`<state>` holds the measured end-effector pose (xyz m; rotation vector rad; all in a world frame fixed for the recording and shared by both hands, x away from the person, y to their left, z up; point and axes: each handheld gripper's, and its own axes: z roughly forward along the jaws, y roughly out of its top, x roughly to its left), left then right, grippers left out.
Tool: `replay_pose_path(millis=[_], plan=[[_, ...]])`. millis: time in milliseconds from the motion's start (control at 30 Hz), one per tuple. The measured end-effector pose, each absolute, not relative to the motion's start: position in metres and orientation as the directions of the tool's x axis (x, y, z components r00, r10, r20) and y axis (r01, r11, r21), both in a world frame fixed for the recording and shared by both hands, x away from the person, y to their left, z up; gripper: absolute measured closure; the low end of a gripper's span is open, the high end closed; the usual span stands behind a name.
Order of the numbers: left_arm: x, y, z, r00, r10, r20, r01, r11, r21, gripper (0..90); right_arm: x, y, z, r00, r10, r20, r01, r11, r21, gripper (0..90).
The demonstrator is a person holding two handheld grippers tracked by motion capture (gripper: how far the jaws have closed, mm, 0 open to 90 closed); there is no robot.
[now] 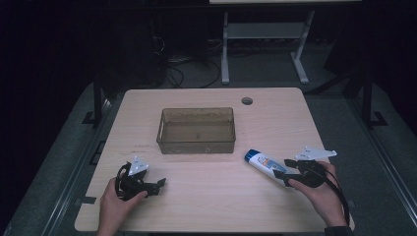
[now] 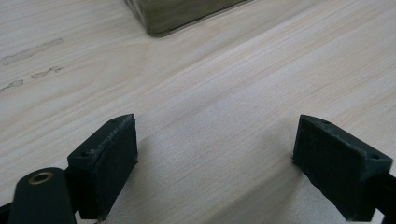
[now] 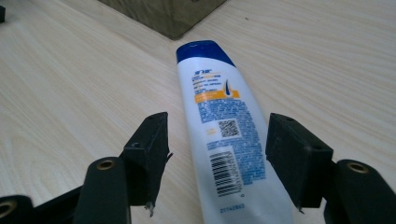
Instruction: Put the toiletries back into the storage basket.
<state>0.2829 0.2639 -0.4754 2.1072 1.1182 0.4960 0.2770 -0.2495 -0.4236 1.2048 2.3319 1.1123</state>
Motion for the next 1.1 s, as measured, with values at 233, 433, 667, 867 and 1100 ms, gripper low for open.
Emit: replay_pose_path(millis=[233, 433, 667, 867, 1100], plan=[[0.283, 0.264, -0.476, 0.554, 0.833, 0.01, 0.567, -0.386, 0.727, 12.6, 0.288, -0.25, -0.422, -0.612, 0.786, 0.086, 0.567, 0.36, 0.741, 35.6], [0.283, 0.264, -0.475, 0.554, 0.832, 0.01, 0.567, -0.386, 0.727, 12.6, 0.297, -0.249, -0.422, -0.621, 0.779, 0.088, 0.571, 0.373, 0.732, 34.6], [0.283, 0.264, -0.475, 0.554, 0.833, 0.01, 0.568, -0.386, 0.727, 12.6, 0.31, -0.244, -0.421, -0.648, 0.758, 0.076, 0.564, 0.409, 0.717, 32.1], [0.283, 0.264, -0.475, 0.554, 0.833, 0.01, 0.568, -0.386, 0.727, 12.6, 0.324, -0.236, -0.421, -0.672, 0.737, 0.071, 0.564, 0.448, 0.694, 31.6], [0.283, 0.264, -0.475, 0.555, 0.832, 0.011, 0.569, -0.39, 0.724, 12.6, 0.337, -0.229, -0.423, -0.688, 0.722, 0.071, 0.58, 0.488, 0.652, 31.7]])
